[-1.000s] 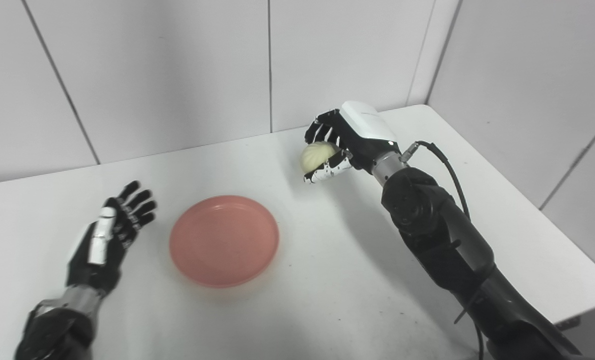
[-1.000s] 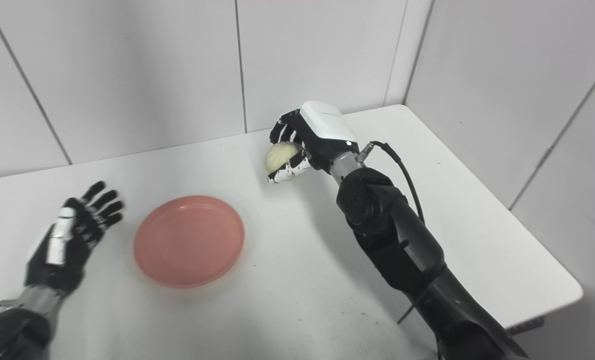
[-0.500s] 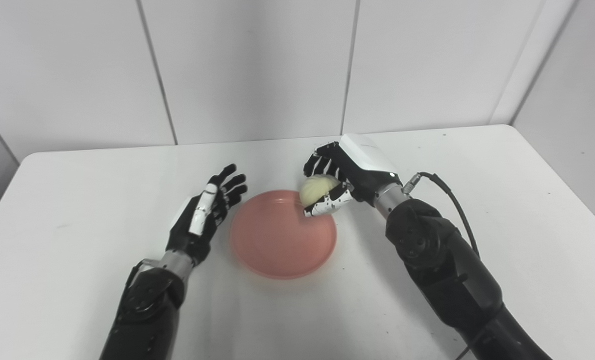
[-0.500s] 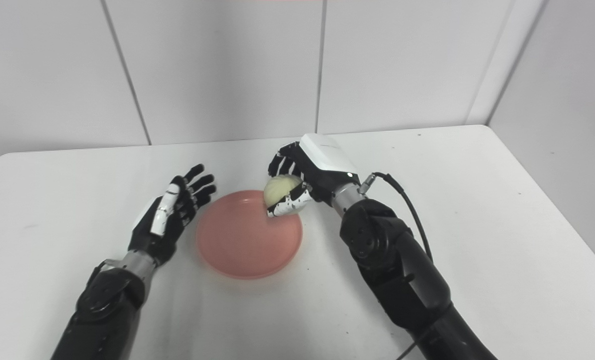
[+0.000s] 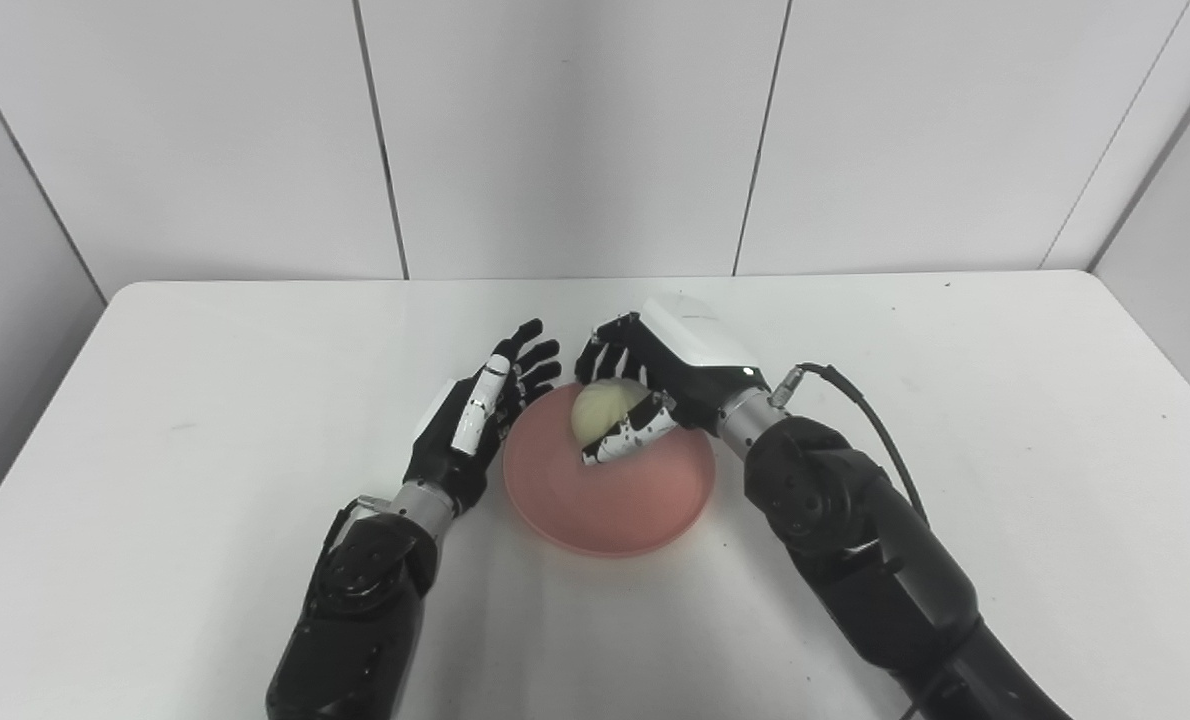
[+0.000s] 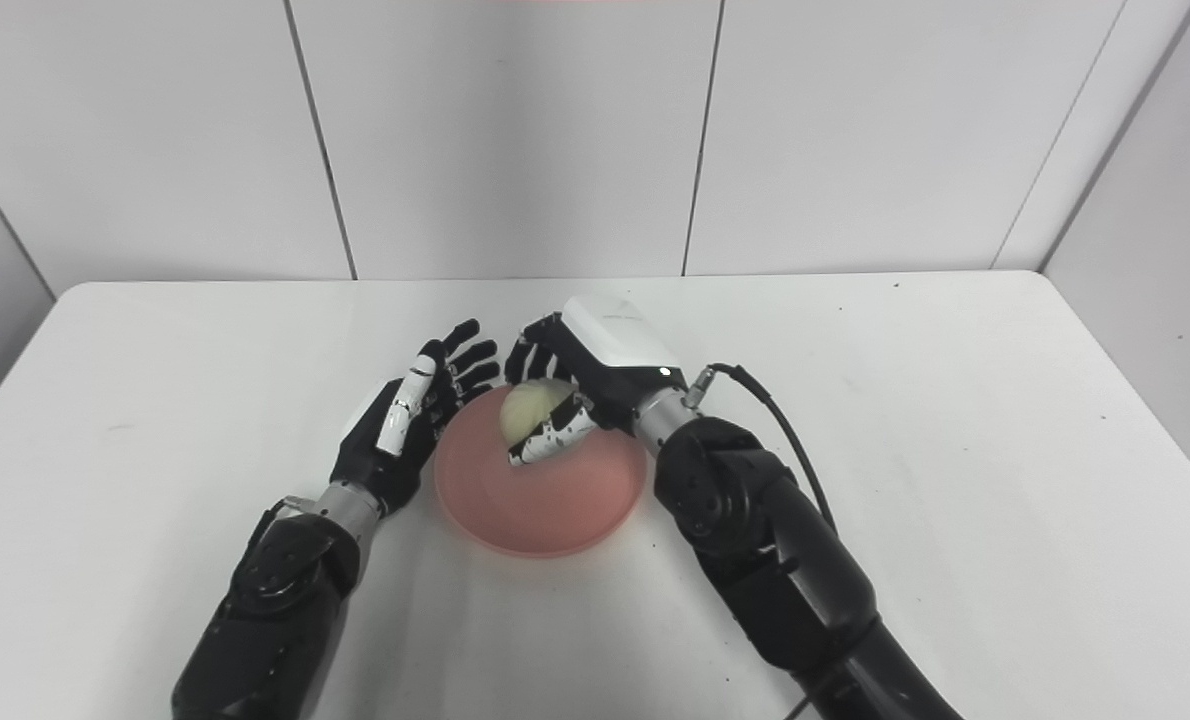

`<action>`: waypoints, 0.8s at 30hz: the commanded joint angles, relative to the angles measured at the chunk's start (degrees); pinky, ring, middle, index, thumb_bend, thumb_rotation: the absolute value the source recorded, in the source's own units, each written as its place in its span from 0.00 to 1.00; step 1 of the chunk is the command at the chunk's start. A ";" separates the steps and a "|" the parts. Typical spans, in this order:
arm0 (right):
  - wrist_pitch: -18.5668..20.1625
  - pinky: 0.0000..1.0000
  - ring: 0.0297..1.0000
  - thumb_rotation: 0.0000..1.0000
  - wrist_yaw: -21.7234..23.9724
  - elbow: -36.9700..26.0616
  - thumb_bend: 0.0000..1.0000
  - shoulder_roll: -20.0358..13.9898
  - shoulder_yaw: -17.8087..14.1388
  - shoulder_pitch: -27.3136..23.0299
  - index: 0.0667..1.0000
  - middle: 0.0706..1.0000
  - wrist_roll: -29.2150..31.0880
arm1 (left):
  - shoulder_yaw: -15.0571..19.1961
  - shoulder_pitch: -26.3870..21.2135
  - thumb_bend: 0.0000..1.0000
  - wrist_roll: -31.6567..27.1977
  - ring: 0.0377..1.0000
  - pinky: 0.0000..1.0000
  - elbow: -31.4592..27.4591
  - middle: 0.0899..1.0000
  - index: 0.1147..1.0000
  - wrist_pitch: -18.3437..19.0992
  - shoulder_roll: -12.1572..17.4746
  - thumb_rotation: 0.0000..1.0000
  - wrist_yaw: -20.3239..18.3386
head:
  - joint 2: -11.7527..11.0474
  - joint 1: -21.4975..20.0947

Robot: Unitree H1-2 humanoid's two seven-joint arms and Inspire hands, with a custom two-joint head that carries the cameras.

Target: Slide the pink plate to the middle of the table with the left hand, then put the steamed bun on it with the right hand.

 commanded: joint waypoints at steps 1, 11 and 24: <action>-3.03 0.30 0.37 0.13 -1.28 -0.22 0.50 0.60 -0.14 -2.74 0.45 0.44 -0.19 | -0.68 2.84 0.47 1.35 0.89 0.90 3.95 0.90 0.91 6.51 -0.43 1.00 0.55 | 0.04 0.20; -4.75 0.32 0.38 0.13 -1.34 2.80 0.50 1.18 0.31 -2.05 0.45 0.44 -0.09 | -0.88 3.12 0.46 1.50 0.90 0.90 2.93 0.91 0.92 6.83 -0.34 1.00 0.63 | 0.50 -0.10; -5.56 0.32 0.39 0.13 -2.53 5.66 0.50 1.17 1.59 -1.40 0.46 0.46 -2.40 | -0.64 3.37 0.47 1.36 0.89 0.92 2.33 0.89 0.90 7.73 -0.30 1.00 0.81 | 0.95 -0.49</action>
